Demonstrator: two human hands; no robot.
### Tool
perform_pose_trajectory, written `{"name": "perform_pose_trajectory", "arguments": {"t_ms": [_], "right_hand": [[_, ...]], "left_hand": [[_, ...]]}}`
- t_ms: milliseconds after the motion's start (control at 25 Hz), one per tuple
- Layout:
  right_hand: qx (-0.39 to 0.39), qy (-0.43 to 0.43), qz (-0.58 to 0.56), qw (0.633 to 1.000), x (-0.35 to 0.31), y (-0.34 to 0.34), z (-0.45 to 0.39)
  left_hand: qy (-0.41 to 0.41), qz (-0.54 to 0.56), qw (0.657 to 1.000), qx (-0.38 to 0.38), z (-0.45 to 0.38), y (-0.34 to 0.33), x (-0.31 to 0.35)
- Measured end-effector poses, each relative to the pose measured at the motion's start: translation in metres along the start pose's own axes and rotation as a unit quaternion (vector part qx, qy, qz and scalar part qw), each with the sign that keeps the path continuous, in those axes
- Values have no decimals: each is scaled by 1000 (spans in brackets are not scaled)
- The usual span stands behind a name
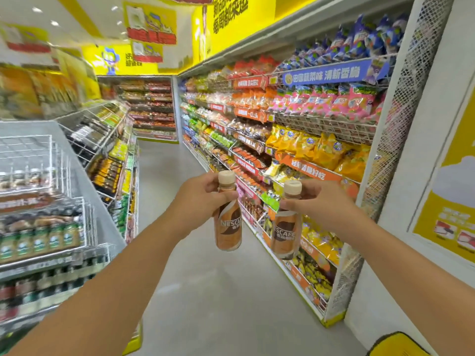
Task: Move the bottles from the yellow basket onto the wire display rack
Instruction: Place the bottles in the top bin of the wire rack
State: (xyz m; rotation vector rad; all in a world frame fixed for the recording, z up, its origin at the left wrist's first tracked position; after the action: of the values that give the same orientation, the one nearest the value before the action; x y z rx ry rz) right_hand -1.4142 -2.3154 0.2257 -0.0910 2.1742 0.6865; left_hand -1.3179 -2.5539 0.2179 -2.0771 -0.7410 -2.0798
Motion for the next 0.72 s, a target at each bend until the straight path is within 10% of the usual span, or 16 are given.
{"name": "perform_pose_trajectory", "arguments": {"t_ms": [720], "right_hand": [[-171,95,-137,971,-226,-462,-121]], "left_hand": [[57,-49,966,246,101,491,-96]]}}
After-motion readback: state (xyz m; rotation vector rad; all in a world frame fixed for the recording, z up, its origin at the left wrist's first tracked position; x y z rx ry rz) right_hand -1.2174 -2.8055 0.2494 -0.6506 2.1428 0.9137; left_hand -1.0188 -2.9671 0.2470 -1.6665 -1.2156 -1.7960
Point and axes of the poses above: each hand's wrist, its own z-axis away from the middle knuckle, its own y-axis out of the back of the hand, x = y × z, the point moved 7 cm from there along -z, towards the middle knuckle, and after that the axes turned 14 degrees about y, right-handed, at the moved point
